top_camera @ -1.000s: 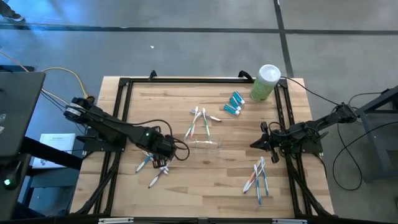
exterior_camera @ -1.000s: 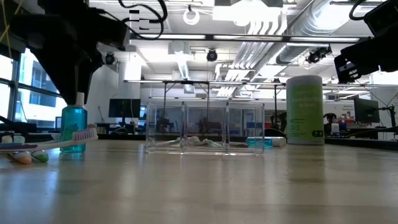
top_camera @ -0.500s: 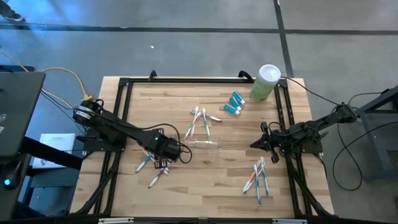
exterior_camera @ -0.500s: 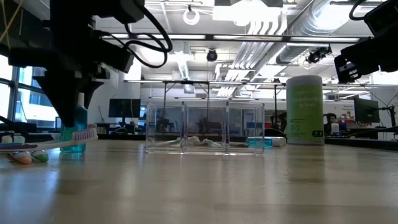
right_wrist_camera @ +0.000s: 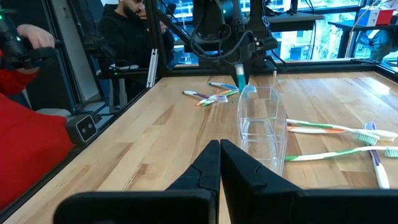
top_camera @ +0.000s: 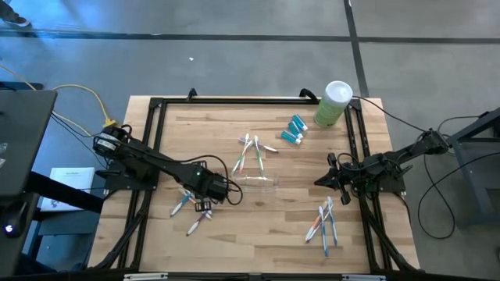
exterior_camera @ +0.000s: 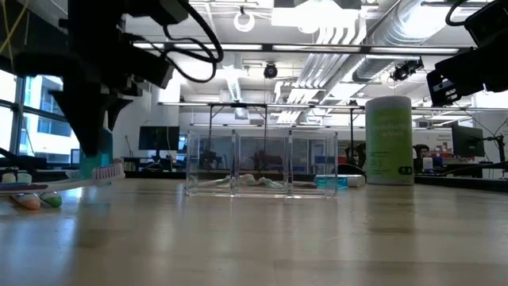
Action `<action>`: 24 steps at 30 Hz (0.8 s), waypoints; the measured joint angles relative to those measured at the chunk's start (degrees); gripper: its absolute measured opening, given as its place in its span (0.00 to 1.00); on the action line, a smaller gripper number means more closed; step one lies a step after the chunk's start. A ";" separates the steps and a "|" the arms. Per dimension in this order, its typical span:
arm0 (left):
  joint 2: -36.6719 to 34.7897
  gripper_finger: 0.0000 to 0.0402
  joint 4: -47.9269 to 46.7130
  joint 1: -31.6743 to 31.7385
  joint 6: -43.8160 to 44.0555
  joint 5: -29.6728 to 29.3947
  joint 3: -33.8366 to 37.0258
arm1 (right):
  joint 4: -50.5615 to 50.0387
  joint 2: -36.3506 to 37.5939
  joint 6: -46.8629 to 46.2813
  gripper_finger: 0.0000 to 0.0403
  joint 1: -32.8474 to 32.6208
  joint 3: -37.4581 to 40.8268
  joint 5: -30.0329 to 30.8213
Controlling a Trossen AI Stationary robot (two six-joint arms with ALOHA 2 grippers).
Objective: Pick & Place toothbrushing station
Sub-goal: Put the mouthwash into the center of the transparent organizer
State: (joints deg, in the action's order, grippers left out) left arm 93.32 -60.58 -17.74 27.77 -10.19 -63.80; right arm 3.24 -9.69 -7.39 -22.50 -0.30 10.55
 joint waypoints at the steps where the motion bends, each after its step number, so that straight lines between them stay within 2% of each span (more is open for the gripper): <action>1: 0.00 0.21 -2.56 0.00 0.56 0.18 -1.53 | -0.01 -0.02 0.02 0.01 0.02 -0.01 0.00; 5: -0.08 0.22 -10.52 0.17 3.61 0.03 -10.23 | -0.01 0.00 0.57 0.01 0.01 -0.01 0.00; 7: -0.10 0.22 -11.05 0.47 4.05 0.03 -14.93 | -0.04 0.00 1.63 0.01 0.01 0.00 0.00; 10: -0.13 0.22 -10.59 1.64 9.76 0.25 -20.95 | -0.04 0.00 1.80 0.01 0.01 -0.01 0.00; 13: 0.38 0.22 -10.33 4.18 11.52 2.98 -24.94 | -0.06 -0.02 1.11 0.01 0.02 -0.02 -0.13; 18: 0.44 0.23 -5.61 7.47 5.00 6.59 -27.66 | -0.12 0.00 -2.80 0.01 0.00 0.00 -0.18; 24: 0.44 0.23 2.03 10.61 -2.40 7.11 -28.91 | -0.13 0.00 -6.16 0.01 0.01 -0.01 -0.17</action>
State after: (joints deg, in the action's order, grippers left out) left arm 93.76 -58.55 -7.12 25.37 -3.08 -92.71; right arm 3.11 -9.70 -13.55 -22.49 -0.31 10.37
